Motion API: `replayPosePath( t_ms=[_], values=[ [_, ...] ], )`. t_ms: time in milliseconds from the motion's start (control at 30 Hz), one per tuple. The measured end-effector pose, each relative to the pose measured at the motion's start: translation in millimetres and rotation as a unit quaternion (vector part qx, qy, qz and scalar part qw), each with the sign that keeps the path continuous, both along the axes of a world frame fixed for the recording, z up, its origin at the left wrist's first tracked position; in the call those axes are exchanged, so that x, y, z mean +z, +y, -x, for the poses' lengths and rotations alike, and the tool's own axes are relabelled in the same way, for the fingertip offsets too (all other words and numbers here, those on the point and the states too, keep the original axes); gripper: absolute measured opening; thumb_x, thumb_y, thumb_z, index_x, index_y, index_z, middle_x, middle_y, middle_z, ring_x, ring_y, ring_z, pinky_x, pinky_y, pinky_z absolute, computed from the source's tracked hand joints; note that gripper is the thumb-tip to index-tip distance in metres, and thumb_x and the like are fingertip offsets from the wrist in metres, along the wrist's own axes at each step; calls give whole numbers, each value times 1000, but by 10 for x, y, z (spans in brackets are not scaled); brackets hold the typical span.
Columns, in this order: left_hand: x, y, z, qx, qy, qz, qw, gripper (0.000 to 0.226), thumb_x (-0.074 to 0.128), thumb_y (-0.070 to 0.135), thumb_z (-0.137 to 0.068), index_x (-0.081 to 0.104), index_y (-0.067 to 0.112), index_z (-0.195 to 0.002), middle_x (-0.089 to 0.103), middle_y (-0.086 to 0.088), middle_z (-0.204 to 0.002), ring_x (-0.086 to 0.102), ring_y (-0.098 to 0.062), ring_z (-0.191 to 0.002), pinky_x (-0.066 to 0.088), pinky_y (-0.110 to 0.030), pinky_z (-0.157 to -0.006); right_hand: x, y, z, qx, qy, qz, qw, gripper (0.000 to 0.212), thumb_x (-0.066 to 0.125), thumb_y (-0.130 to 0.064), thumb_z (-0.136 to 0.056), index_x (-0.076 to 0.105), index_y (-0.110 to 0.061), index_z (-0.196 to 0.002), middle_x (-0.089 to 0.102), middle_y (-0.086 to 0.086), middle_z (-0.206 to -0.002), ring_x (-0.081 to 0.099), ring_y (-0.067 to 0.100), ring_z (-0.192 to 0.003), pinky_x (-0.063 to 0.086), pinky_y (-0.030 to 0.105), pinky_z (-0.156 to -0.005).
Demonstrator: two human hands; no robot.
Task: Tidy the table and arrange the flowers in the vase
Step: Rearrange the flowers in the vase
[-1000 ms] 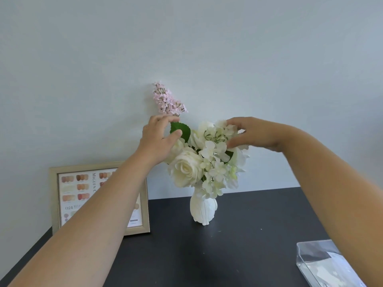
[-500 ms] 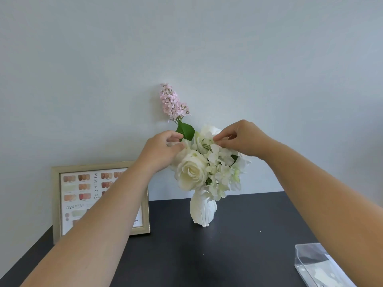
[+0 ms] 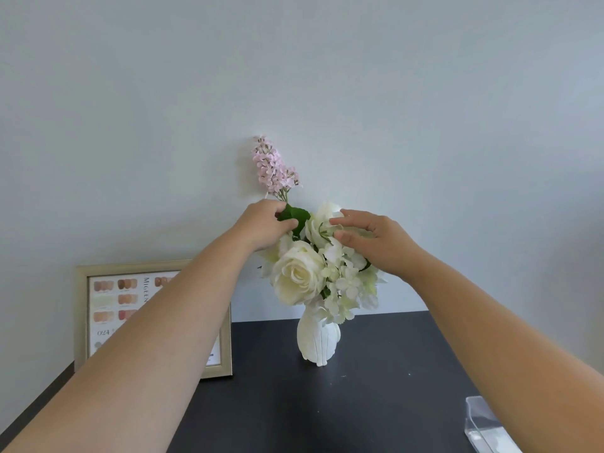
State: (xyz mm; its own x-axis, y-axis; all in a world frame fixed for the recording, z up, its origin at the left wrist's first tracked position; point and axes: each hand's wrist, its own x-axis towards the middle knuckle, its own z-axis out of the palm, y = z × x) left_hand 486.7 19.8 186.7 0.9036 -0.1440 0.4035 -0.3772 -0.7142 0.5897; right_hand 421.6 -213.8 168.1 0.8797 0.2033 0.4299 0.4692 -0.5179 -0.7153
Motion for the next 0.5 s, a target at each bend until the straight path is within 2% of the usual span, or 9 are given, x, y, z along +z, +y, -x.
replayPosePath(
  t_ms=[67, 100, 133, 200, 267, 300, 367, 433, 500],
  values=[
    [-39, -7, -16, -4, 0, 18, 1000, 22, 67, 26, -89, 66, 5, -83, 63, 0, -71, 55, -19, -67, 42, -30, -63, -22, -2, -5, -1, 0, 1, 1000, 29, 65, -41, -90, 69, -39, -118, 47, -16, -146, 40, 2, -134, 32, 24, -104],
    [-47, 10, -33, -15, 11, 54, 998, 16, 67, 23, -88, 67, 10, -78, 60, 6, -67, 53, -15, -65, 39, -26, -61, -31, -7, -7, 1, 2, 3, 1000, 28, 65, -40, -90, 69, -39, -118, 47, -16, -146, 41, 2, -133, 32, 22, -103],
    [-28, 29, -26, -30, 24, 112, 993, 11, 67, 19, -87, 68, 21, -76, 61, 14, -69, 55, -9, -67, 39, -23, -63, -41, -13, -8, 4, 4, 6, 1000, 27, 64, -39, -91, 69, -39, -117, 47, -16, -146, 41, 1, -133, 31, 20, -101],
    [24, 69, -59, -43, 34, 240, 969, 23, 65, 12, -87, 69, 35, -86, 66, 17, -90, 61, -4, -86, 41, -19, -71, -64, -28, -4, 5, 13, 17, 1000, 25, 63, -38, -92, 70, -40, -116, 46, -18, -146, 42, -1, -132, 31, 17, -99],
    [85, 106, -135, -8, 44, 298, 953, 17, 62, 16, -88, 71, 29, -94, 68, 8, -104, 62, -15, -96, 42, -25, -75, -71, -49, 1, 4, 19, 24, 1000, 26, 62, -39, -91, 69, -41, -116, 45, -19, -147, 42, -1, -132, 30, 16, -98],
    [104, 109, -171, 19, 64, 292, 954, 14, 62, 20, -89, 72, 23, -97, 69, 4, -107, 61, -19, -96, 43, -28, -75, -70, -62, 4, 5, 21, 23, 1000, 27, 62, -40, -91, 69, -42, -117, 44, -19, -147, 42, -1, -132, 31, 17, -99],
    [106, 76, -235, 55, 127, 246, 959, 22, 61, 31, -89, 73, 15, -97, 72, -4, -107, 62, -26, -94, 48, -33, -80, -58, -74, 5, 7, 18, 19, 1000, 28, 61, -42, -91, 68, -43, -119, 44, -18, -148, 41, -2, -131, 32, 17, -99],
    [119, 10, -254, 52, 188, 199, 960, 31, 60, 37, -89, 73, 10, -94, 75, -9, -97, 67, -29, -88, 53, -40, -85, -46, -62, 2, 11, 13, 14, 1000, 27, 60, -41, -92, 67, -44, -118, 44, -17, -149, 41, -3, -130, 32, 18, -100],
    [153, -47, -280, 31, 203, 201, 958, 27, 59, 35, -91, 72, 12, -90, 75, -10, -89, 69, -28, -81, 55, -39, -79, -46, -42, -4, 15, 11, 10, 1000, 24, 61, -40, -92, 67, -47, -114, 45, -15, -148, 41, -2, -132, 31, 18, -101]
  ],
)
